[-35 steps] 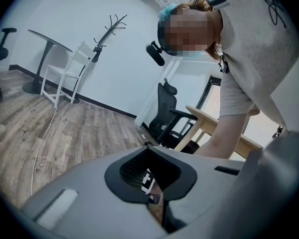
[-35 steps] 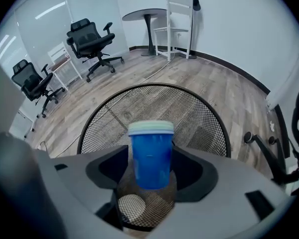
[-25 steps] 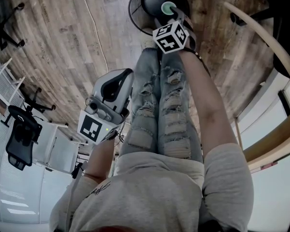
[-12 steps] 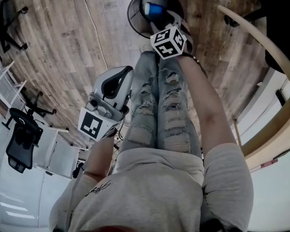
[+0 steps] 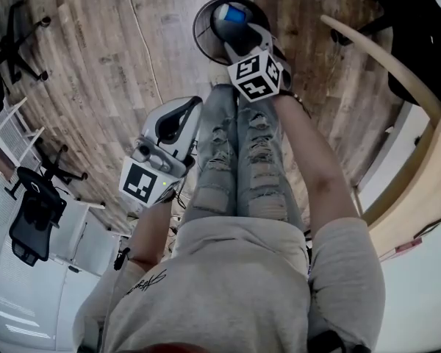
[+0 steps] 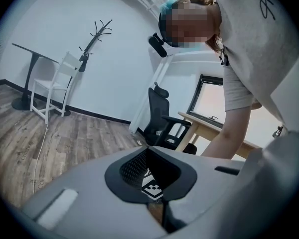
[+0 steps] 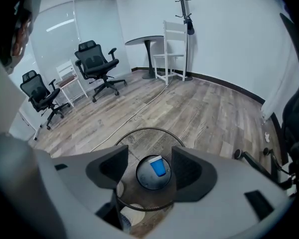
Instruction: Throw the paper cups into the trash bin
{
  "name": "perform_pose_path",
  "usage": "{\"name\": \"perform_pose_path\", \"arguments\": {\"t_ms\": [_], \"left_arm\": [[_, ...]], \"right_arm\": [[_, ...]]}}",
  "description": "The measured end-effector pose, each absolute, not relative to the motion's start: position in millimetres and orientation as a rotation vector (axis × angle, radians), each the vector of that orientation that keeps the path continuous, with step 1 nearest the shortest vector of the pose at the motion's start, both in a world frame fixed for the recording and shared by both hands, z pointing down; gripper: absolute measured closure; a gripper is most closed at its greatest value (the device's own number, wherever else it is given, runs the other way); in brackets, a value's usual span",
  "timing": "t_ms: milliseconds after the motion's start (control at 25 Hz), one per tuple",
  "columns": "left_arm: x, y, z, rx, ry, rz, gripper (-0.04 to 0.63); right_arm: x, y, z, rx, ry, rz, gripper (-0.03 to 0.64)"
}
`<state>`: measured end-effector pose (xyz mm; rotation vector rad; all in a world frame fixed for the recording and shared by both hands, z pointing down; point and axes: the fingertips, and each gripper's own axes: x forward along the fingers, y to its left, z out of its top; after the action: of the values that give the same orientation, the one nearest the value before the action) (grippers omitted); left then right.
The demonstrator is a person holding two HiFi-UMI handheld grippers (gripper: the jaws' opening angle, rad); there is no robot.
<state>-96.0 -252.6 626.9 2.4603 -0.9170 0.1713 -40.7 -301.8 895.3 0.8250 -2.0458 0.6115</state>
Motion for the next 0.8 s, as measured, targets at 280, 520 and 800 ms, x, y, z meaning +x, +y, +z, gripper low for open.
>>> {"name": "perform_pose_path", "arguments": {"t_ms": [280, 520, 800], "left_arm": [[-89.5, -259.4, 610.0, 2.483, -0.917, 0.168, 0.592], [-83.7, -261.7, 591.7, 2.518, -0.906, 0.169, 0.592], [-84.7, -265.6, 571.0, 2.547, -0.909, 0.178, 0.592]], "right_arm": [[-32.7, -297.5, 865.0, 0.821, -2.067, 0.584, 0.348], [-28.6, -294.8, 830.9, 0.845, -2.102, 0.592, 0.348], [-32.3, -299.0, 790.6, 0.902, -2.147, 0.621, 0.350]]}}
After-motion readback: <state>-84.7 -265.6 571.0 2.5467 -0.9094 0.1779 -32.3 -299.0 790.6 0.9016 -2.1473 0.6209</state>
